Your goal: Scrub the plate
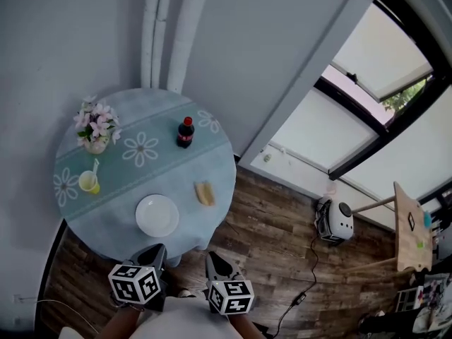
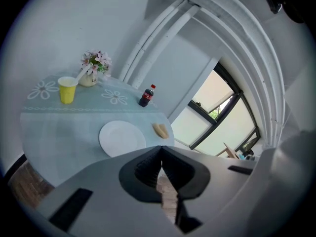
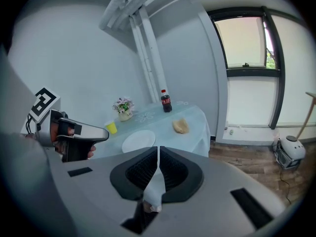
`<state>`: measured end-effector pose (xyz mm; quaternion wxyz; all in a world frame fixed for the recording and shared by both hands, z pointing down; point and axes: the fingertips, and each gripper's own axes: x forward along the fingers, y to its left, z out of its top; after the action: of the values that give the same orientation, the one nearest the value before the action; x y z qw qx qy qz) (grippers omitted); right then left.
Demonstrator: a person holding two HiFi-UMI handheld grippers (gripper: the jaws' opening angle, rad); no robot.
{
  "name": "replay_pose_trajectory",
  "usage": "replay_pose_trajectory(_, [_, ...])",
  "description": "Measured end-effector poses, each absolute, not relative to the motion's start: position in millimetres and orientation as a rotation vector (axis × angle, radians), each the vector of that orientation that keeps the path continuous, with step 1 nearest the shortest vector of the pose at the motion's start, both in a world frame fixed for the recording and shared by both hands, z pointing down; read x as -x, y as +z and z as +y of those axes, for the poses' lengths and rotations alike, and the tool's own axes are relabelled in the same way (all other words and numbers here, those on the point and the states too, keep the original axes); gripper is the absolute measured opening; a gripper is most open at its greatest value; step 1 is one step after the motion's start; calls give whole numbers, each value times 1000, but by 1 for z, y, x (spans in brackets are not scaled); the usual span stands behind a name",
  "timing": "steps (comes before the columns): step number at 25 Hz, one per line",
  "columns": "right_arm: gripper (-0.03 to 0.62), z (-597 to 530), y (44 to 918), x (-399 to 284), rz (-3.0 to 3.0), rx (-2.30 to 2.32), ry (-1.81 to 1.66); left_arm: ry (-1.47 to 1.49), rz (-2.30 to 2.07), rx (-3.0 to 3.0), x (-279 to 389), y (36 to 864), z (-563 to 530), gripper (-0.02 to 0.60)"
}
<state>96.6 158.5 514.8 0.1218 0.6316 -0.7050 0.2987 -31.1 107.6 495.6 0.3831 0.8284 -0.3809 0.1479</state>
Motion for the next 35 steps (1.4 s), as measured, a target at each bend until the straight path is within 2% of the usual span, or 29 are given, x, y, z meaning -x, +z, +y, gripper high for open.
replay_pose_trajectory(14, [38,103,528,-92,-1927,-1948,954,414,-924,-2109,69,508,33,9])
replay_pose_trajectory(28, [44,49,517,-100,-1862,-1997,825,441,-890,-2134,89,510,-6,9])
replay_pose_trajectory(29, [54,44,517,-101,-1870,-1988,819,431,-894,-2142,89,508,-7,9])
replay_pose_trajectory(31, [152,33,517,-102,-1892,-1968,820,428,-901,-2150,88,507,-10,9])
replay_pose_trajectory(35, [160,5,521,-106,-1907,-1915,786,451,-934,-2148,88,509,-17,9])
